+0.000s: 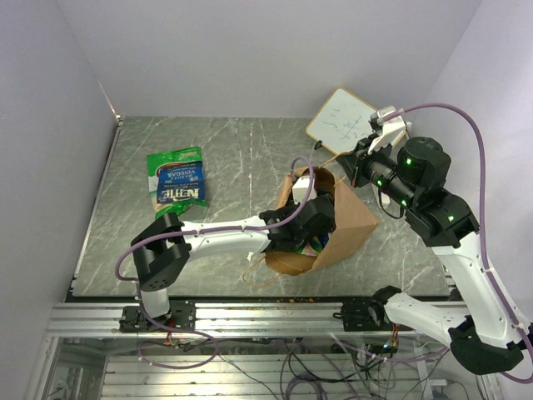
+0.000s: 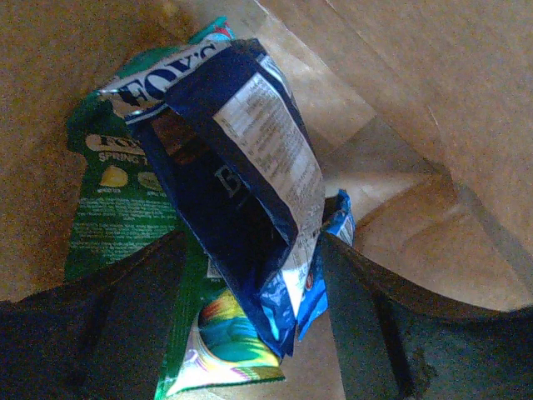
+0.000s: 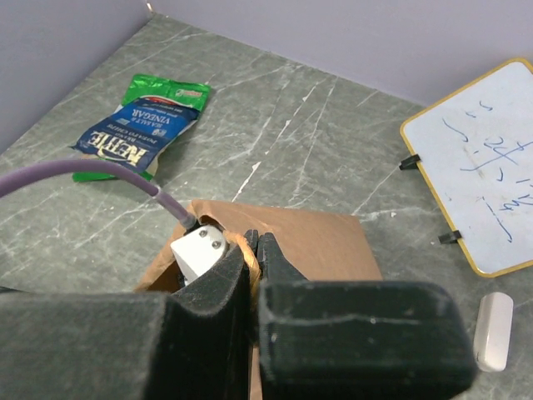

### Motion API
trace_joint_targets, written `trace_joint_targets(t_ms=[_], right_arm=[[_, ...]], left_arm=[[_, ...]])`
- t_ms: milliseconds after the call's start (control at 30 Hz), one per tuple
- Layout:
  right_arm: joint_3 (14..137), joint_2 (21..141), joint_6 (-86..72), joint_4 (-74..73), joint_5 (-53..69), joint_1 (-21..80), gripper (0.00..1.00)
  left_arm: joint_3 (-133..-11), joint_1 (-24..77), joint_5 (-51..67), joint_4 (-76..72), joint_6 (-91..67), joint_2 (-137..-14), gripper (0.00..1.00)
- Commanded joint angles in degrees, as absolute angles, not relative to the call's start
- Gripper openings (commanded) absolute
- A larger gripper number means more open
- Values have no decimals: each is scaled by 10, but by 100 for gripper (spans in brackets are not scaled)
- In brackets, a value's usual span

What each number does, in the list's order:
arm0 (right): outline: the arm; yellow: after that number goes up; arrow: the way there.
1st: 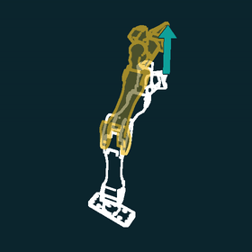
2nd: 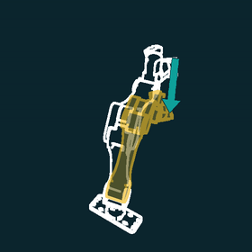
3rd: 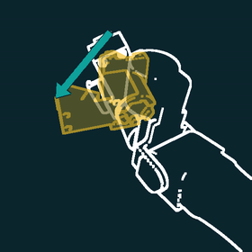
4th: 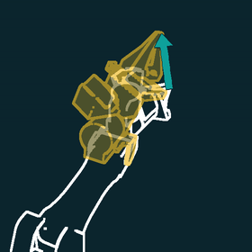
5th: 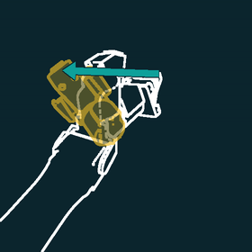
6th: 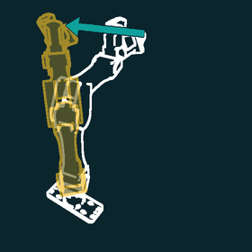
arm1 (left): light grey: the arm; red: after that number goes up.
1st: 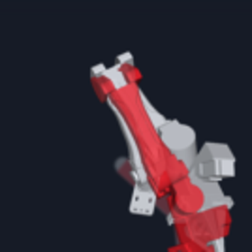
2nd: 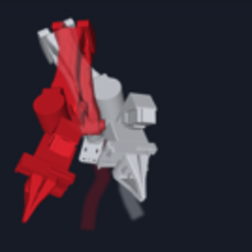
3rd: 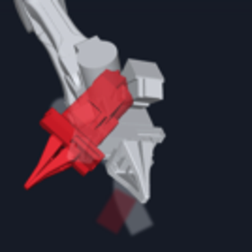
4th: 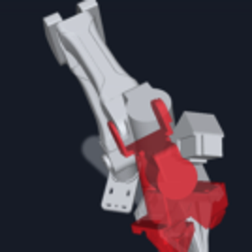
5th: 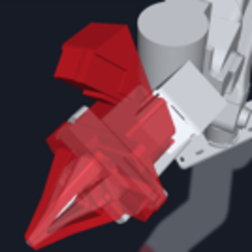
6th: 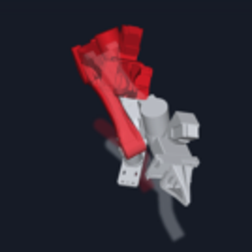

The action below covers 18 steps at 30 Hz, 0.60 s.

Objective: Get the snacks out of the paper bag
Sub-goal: Take out the snack from the paper bag.

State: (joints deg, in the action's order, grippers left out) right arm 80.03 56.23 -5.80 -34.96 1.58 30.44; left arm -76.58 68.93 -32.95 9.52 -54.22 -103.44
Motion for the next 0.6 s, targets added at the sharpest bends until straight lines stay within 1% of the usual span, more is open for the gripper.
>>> trace_joint_targets(t_ms=[0, 133, 233, 367, 433, 467, 533, 567], right_arm=[[819, 560, -65, -337, 18, 304, 0], [820, 563, -65, -338, 23, 304, 0], [823, 565, -62, -341, 26, 304, 0], [825, 563, -58, -344, 28, 304, 0], [825, 561, -59, -344, 27, 304, 0], [825, 561, -59, -344, 28, 304, 0], [824, 560, -61, -344, 30, 304, 0], [823, 558, -62, -343, 31, 304, 0]], left_arm=[[-801, 670, -372, 118, -580, -1053, 79], [-845, 658, -382, 150, -593, -1091, 80], [-870, 649, -372, 157, -598, -1112, 76], [-891, 638, -366, 174, -618, -1136, 74], [-900, 630, -356, 195, -635, -1148, 71], [-900, 625, -350, 200, -640, -1153, 68], [-896, 621, -344, 198, -639, -1155, 58], [-894, 619, -341, 195, -637, -1155, 54]])
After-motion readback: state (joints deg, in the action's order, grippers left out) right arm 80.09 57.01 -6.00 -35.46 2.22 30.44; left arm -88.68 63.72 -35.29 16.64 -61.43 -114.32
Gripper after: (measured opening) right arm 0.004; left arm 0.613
